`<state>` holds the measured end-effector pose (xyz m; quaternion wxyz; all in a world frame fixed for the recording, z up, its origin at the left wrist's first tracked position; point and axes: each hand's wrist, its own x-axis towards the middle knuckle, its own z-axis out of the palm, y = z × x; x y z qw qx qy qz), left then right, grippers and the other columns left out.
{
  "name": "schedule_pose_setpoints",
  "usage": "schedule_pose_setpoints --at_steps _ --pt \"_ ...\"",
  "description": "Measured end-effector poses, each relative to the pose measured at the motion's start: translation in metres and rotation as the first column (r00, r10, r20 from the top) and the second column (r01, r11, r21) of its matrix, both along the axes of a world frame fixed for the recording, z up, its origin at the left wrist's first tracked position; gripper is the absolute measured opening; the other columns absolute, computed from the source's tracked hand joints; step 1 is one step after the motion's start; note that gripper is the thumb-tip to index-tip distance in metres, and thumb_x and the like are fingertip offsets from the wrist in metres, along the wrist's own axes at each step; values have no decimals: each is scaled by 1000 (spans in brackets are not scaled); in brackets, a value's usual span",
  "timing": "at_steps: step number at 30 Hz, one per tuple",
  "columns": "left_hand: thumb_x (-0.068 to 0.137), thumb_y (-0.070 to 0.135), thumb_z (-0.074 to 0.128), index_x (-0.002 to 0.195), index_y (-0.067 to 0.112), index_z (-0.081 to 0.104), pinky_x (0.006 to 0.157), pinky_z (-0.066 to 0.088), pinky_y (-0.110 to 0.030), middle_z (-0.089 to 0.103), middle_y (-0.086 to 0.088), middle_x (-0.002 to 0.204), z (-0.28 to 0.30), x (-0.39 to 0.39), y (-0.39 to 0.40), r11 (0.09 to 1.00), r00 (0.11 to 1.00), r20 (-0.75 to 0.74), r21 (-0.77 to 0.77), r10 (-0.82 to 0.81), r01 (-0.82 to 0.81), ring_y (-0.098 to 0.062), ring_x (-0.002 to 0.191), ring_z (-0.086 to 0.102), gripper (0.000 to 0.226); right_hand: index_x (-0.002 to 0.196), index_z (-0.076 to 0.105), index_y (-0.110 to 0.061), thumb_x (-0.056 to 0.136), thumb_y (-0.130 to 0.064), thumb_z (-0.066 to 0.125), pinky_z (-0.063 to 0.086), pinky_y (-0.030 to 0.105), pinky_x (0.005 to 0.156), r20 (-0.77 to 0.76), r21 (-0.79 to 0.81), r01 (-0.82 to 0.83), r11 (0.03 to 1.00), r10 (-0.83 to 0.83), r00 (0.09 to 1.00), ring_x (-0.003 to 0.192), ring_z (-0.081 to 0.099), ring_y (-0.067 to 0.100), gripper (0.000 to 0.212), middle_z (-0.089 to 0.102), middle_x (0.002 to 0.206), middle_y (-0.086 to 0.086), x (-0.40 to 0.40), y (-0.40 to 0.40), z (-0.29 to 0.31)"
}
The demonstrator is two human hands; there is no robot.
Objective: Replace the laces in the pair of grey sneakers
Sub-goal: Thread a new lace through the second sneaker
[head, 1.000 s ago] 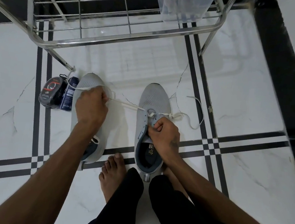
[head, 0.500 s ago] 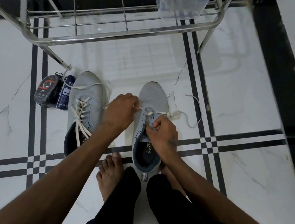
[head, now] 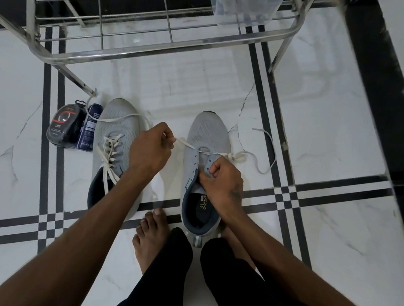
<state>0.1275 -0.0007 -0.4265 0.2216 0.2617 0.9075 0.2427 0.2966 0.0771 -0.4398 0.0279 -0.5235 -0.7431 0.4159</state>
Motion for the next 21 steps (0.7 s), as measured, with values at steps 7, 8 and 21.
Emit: schedule_pose_setpoints --at_steps 7,8,21 --pt "98 35 57 115 27 63 74 56 -37 75 4 83 13 -14 -8 966 973 -46 -142 -224 216 -21 76 69 20 73 48 -22 83 -38 72 32 22 53 12 15 -9 1000 8 1000 57 48 7 31 53 68 -8 0 -1 -1" --pt "97 36 59 125 28 58 76 55 -38 74 1 92 14 -14 -10 946 952 -93 -174 -292 274 -25 85 69 29 74 48 -22 83 -38 72 32 22 54 11 15 -10 1000 10 1000 58 48 7 30 54 68 -8 0 -1 -1" --pt "97 26 59 104 16 69 71 50 -37 65 1 111 6 18 21 874 832 -272 -200 -483 442 -23 102 59 16 74 54 -16 85 -37 70 49 34 63 -34 -29 37 999 -38 999 62 56 16 29 58 67 -1 3 2 0"
